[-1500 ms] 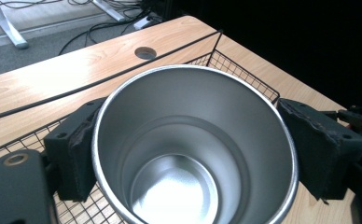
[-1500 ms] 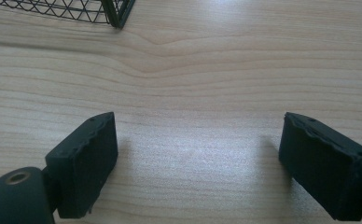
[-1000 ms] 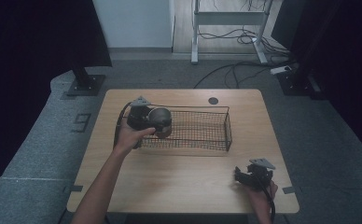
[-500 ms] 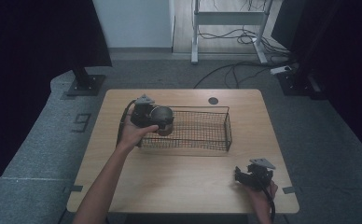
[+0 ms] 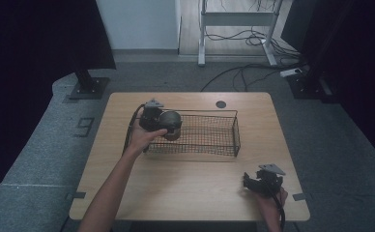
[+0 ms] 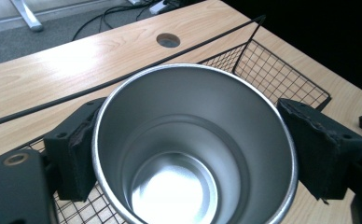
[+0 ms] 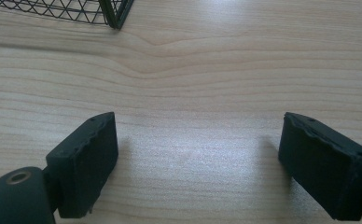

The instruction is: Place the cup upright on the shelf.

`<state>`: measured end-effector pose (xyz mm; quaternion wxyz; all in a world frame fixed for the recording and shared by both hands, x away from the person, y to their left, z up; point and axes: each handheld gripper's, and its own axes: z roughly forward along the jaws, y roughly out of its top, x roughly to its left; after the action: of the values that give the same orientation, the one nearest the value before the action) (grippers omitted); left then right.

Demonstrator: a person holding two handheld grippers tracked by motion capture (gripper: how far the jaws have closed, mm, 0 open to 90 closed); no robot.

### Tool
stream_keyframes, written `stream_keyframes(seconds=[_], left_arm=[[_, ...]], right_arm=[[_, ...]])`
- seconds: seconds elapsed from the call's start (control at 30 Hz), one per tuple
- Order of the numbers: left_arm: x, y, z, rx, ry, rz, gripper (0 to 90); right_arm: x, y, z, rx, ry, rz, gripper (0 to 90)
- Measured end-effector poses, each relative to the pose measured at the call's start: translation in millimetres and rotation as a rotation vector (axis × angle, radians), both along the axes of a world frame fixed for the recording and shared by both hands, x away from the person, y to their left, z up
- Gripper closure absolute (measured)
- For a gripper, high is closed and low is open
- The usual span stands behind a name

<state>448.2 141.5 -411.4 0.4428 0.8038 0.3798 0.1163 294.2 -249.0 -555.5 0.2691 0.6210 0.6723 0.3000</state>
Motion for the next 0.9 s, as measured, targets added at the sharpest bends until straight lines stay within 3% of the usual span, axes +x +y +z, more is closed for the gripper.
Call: stream_keyframes(seconds=[0.9], left_arm=[[17.6,-11.3,-35.9,0.029,0.063,0.024,14.6]], right_arm=[[0.0,0.0,0.0,0.000,0.000,0.000,11.7]])
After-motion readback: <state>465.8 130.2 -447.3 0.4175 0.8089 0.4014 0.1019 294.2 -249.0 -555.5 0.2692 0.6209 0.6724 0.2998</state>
